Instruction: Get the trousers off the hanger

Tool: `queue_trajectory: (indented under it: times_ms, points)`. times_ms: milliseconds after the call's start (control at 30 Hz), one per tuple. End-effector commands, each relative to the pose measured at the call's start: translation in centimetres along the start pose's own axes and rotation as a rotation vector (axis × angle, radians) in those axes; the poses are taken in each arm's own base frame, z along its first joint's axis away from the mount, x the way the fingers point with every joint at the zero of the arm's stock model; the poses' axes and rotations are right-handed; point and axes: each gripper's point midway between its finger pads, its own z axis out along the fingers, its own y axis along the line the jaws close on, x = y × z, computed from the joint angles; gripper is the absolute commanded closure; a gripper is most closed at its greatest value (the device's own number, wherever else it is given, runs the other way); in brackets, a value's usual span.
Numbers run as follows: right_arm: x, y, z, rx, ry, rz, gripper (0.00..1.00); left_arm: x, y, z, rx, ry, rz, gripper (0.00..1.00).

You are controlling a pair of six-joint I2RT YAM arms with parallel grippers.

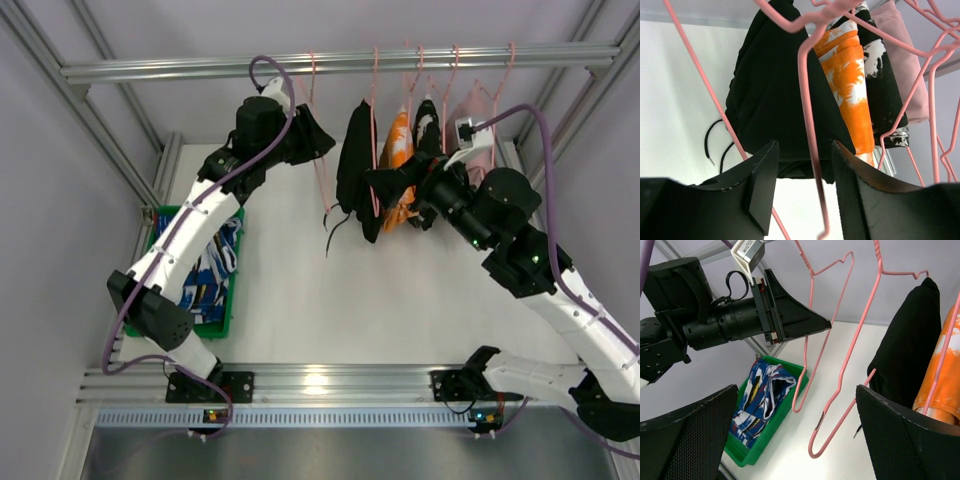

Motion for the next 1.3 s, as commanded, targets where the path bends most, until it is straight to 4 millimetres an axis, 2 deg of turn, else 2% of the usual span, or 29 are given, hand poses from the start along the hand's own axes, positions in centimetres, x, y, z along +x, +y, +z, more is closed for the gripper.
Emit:
queue_trajectory:
  times_ms: [0,133,233,267,300,367,433,467,500,533,567,600,633,667,733,767,800,867,933,1067,1167,1267]
  points:
    - [-1.7,-0.4,-0.4,0.008,-0.064,-0.013,0.00,-3.7,-2.0,-2.6,0.045,-0.127,0.043,0.48]
    - [-1.7,-0.4,-0.6,0.006,-0.067,-0.028,0.01,-4.3,-2.7,-4.7,0.064,-0.147,0.078,0.35]
    - [-1.8,-0.4,-0.8,-0.001,-0.067,-0.061,0.00,-4.1,-3.2,-7.3,0.097,-0.160,0.126,0.17]
    - [-1.9,-0.3,-1.0,-0.014,-0.068,-0.095,0.01,-4.5,-3.7,-8.9,0.113,-0.183,0.161,0.03]
    - [-1.8,0.1,-1.1,-0.040,-0.061,-0.107,0.01,-4.3,-3.6,-9.5,0.114,-0.181,0.185,0.01]
    - [-2.1,0.6,-1.5,-0.077,-0.059,-0.124,0.00,-4.7,-3.4,-11.0,0.101,-0.207,0.240,0.01]
    - [-1.7,1.0,-1.6,-0.121,-0.016,-0.134,0.00,-5.3,-3.2,-13.7,0.091,-0.262,0.356,0.01]
    - [-2.3,1.2,-1.7,-0.131,-0.014,-0.135,0.00,-5.5,-2.8,-14.4,0.068,-0.283,0.400,0.01]
    - [-1.7,1.3,-1.4,-0.151,0.026,-0.120,0.01,-6.1,-2.7,-16.4,0.056,-0.326,0.479,0.01]
    - [-1.5,-0.1,-1.3,-0.120,0.056,-0.109,0.01,-5.5,-1.7,-16.6,0.024,-0.314,0.510,0.01]
    - [-1.5,-0.5,-1.1,-0.143,0.097,-0.090,0.01,-5.8,-0.7,-17.8,-0.031,-0.334,0.564,0.01]
    - [-1.1,0.6,-1.1,-0.206,0.124,-0.084,0.01,-5.6,-0.1,-18.1,-0.056,-0.330,0.589,0.01]
    - [-1.8,-0.3,-1.0,-0.213,0.124,-0.073,0.01,-5.3,0.6,-18.5,-0.083,-0.318,0.606,0.01]
    - [-1.3,0.6,-0.8,-0.295,0.173,-0.027,0.01,-5.5,1.3,-19.4,-0.122,-0.327,0.651,0.01]
    - [-1.8,-0.4,0.0,-0.314,0.207,0.037,0.01,-5.6,2.0,-20.0,-0.146,-0.330,0.674,0.01]
    - [-1.6,-0.7,1.2,-0.326,0.251,0.105,0.00,-5.9,2.3,-20.6,-0.165,-0.346,0.674,0.02]
    - [-1.2,-0.4,1.3,-0.368,0.293,0.140,0.00,-6.5,3.1,-21.1,-0.210,-0.365,0.654,0.02]
    - [-1.5,-1.1,2.4,-0.372,0.297,0.224,0.01,-7.5,4.1,-22.2,-0.248,-0.408,0.604,0.02]
    - [-1.4,-1.2,2.9,-0.391,0.292,0.250,0.03,-7.5,4.4,-22.6,-0.246,-0.417,0.587,0.02]
    - [-0.4,-2.4,5.0,-0.353,0.314,0.363,0.17,-7.3,5.9,-23.6,-0.275,-0.431,0.521,0.02]
    - [0.7,-3.2,6.1,-0.323,0.329,0.441,0.21,-7.3,6.1,-24.0,-0.274,-0.436,0.504,0.02]
    - [1.2,-3.2,7.1,-0.330,0.320,0.472,0.26,-7.5,6.2,-24.1,-0.277,-0.442,0.491,0.01]
